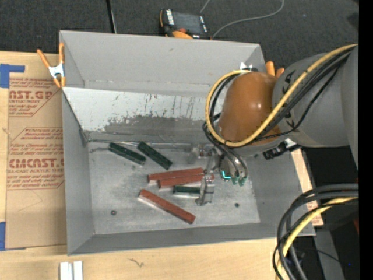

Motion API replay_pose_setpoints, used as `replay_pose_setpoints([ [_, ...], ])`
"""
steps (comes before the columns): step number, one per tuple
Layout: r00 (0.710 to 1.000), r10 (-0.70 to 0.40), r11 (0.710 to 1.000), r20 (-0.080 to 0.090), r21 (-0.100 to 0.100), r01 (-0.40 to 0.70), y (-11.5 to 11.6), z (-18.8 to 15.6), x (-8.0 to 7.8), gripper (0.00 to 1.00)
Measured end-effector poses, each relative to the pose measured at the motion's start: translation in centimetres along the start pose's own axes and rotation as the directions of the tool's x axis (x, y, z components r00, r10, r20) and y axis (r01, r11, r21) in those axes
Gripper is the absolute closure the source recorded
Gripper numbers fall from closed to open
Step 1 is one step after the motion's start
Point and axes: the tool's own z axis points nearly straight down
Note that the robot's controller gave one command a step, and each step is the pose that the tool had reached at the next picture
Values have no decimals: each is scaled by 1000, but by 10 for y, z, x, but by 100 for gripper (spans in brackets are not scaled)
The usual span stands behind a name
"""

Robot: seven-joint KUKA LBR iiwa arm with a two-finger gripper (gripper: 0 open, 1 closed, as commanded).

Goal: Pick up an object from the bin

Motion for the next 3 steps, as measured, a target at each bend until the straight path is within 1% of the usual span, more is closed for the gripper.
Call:
replay_pose_setpoints([
  [1, 988, 157, 988, 3, -1, -157, 2, 72, -14, 0],
  [2, 988, 156, 988, 8, -1, -156, 2, 68, -15, 100],
  [3, 994, 105, 994, 14, -3, -105, 34, -52, 9, 100],
])
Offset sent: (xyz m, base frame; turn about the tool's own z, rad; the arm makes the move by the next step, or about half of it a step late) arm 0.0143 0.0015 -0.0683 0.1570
